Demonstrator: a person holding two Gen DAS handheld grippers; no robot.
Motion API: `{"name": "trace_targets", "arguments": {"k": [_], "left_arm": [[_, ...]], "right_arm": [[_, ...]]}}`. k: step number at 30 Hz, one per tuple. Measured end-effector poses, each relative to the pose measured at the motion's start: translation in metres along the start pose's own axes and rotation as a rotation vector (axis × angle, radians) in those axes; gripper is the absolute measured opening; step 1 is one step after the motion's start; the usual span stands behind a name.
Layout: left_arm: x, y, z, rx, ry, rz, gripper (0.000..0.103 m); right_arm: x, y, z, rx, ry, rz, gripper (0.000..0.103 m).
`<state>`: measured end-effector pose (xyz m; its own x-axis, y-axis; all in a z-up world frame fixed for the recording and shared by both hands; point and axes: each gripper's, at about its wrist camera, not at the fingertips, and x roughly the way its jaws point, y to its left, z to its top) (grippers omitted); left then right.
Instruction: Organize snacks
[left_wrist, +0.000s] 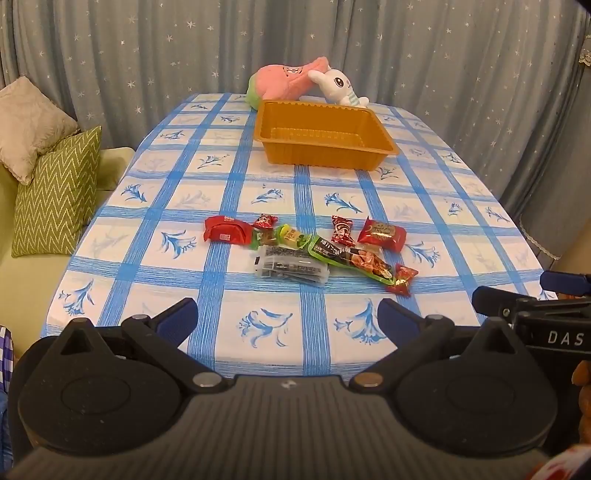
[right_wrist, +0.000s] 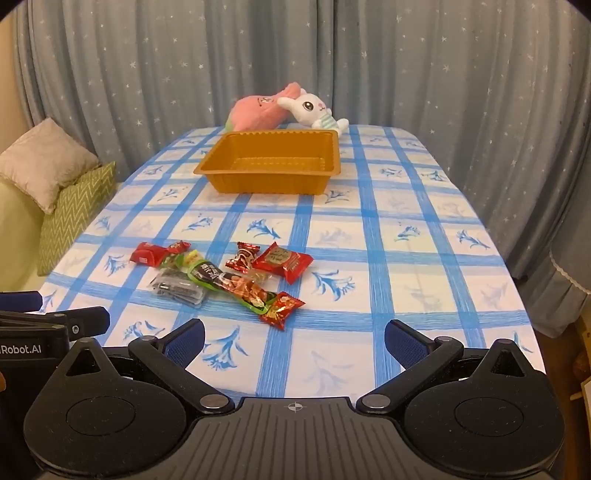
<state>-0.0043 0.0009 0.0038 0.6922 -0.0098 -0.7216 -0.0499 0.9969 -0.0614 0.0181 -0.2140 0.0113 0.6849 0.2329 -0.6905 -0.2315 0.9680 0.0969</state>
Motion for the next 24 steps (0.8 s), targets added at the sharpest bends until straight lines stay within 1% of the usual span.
{"name": "trace_targets", "arguments": {"k": [24], "left_arm": [[-0.0021, 0.0002, 0.0009, -0.004, -0.005, -0.012, 0.103]], "right_arm": [[0.0023, 0.0013, -0.0004, 0.003, 0.002, 0.001, 0.103]]}}
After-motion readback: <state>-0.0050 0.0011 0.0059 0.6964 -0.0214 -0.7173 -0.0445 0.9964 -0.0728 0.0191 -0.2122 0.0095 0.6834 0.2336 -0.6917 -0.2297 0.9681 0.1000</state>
